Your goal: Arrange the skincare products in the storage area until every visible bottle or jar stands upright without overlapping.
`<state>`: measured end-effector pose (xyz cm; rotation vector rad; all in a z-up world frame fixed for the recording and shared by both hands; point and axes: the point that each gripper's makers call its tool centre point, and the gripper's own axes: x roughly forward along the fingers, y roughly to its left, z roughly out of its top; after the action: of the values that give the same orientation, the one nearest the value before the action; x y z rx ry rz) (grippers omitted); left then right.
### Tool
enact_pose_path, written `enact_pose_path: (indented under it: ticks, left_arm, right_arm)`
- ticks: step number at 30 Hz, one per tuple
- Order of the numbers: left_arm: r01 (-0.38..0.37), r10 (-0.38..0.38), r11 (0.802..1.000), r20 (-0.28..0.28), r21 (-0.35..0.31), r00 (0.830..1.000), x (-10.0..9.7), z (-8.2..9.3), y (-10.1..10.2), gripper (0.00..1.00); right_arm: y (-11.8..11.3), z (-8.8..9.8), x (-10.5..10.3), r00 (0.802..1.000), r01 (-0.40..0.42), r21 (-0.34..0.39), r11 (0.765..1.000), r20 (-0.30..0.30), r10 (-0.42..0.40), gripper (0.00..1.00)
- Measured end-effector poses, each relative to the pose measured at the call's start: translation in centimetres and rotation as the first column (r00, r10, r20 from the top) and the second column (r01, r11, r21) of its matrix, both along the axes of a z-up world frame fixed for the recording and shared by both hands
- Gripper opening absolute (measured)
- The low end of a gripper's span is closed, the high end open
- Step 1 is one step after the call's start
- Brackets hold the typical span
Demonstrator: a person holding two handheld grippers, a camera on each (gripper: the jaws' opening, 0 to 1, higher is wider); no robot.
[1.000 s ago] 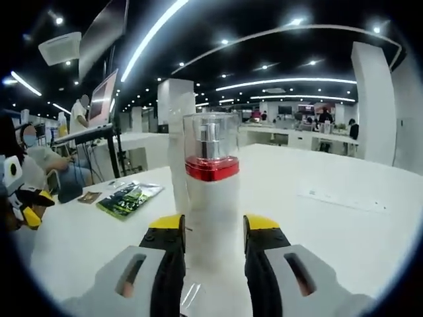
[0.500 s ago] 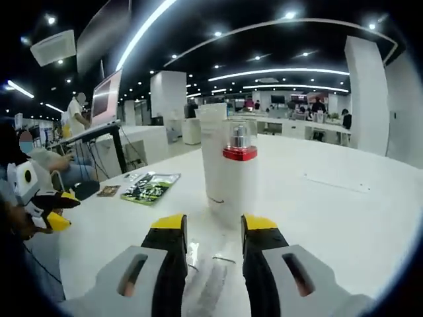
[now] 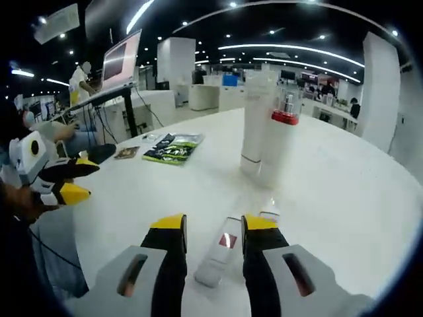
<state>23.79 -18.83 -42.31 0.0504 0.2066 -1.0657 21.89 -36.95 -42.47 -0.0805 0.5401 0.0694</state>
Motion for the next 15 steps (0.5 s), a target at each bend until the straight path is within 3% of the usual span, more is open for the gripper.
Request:
enact_pose_path:
  ticks: [9, 15]
  left_arm:
    - [-0.008, 0.008, 1.000, -0.003, 0.002, 1.000, 0.0, -0.2, 0.4, 0.36]
    - [-0.016, 0.016, 1.000, -0.001, 0.002, 1.000, 0.1, -0.1, 0.7, 0.36]
  right_arm:
    - [-0.7, -1.8, -0.8, 0.997, 0.044, -0.023, 0.999, -0.064, -0.046, 0.30]
    - [-0.5, -2.2, -0.7, 0.996, 0.040, -0.021, 0.999, -0.074, -0.041, 0.29]
